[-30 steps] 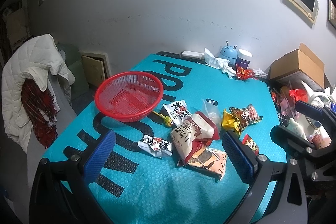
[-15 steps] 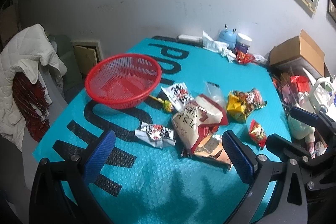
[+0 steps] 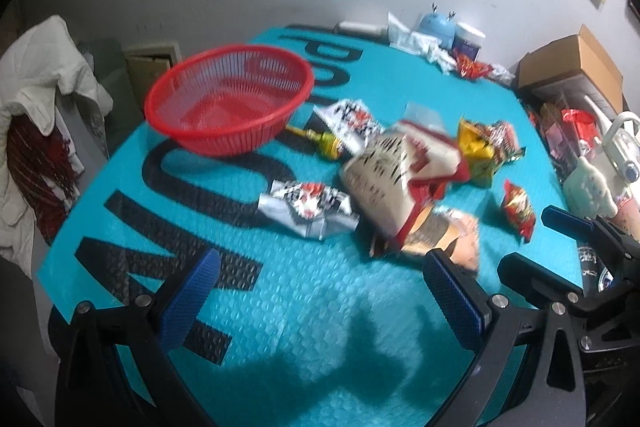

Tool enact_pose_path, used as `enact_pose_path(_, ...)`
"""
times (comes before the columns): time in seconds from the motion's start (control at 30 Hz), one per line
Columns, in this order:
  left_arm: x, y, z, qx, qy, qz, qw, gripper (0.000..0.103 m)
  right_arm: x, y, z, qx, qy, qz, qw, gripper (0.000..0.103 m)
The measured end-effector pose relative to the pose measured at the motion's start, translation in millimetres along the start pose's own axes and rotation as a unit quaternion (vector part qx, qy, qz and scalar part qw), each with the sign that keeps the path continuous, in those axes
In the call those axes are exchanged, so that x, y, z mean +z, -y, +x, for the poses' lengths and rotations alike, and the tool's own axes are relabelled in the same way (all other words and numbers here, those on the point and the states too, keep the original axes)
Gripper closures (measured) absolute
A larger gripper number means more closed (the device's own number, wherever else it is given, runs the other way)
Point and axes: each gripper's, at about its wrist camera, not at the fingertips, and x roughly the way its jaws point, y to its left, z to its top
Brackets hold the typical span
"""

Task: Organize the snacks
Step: 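Move the right tool to the tan seaweed-print bag and grasp it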

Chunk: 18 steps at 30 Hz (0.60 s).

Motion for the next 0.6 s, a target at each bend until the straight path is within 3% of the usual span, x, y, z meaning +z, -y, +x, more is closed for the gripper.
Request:
enact_pose_path(0.43,-3,-32,20,0.007,-0.022,-0.035,0.9991,0.0,8,-22,48,0.017,-0.027,-0.081,0.996,0.001)
enact_pose_path(0.6,3,-42,27,0.006,-0.021,-0.036,0.9991,0.0,13,-25,64,0.015,-0.039,-0.098,0.994,0.006)
